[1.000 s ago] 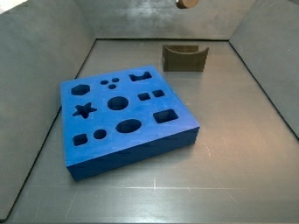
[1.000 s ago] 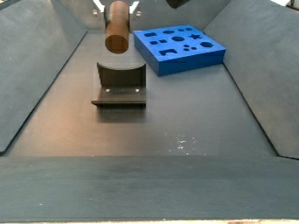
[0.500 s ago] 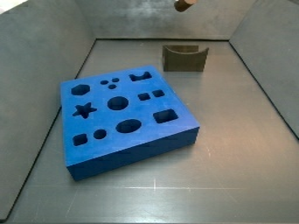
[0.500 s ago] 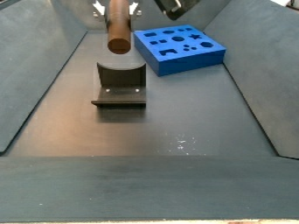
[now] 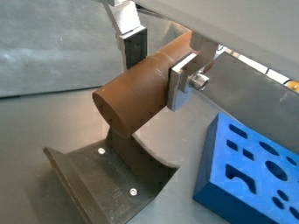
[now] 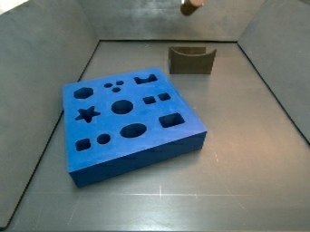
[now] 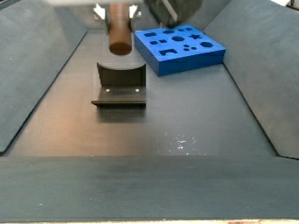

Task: Pick up the round object. Move up. Place the round object on the fixture. Regrasp the round object. Move to above the board. Insert the round object.
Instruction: Place the round object on the fixture.

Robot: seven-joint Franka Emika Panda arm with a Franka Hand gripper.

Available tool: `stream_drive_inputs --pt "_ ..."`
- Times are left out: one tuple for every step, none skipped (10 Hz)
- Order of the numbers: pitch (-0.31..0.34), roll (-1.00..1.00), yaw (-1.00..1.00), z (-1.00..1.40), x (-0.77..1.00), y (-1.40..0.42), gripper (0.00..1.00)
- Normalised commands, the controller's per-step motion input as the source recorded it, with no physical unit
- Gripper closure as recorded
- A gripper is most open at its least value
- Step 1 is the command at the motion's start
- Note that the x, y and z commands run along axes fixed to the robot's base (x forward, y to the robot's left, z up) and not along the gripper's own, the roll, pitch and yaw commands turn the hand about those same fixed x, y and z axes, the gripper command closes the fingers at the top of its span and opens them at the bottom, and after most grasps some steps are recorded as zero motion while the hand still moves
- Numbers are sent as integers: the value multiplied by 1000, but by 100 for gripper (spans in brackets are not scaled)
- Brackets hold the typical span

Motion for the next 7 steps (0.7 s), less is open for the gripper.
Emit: stream_drive_inputs --pt "32 -1000 -168 -1000 137 92 100" --pt "43 -1000 -166 -1000 144 90 100" --pt "59 -1000 -167 -1000 155 97 100" --pt "61 -1000 -171 -1000 167 110 100" --pt "71 -1000 -177 -1000 177 118 100" --pt "75 -1000 -180 -1000 187 121 100" --pt "85 -1000 -193 -1000 199 129 100"
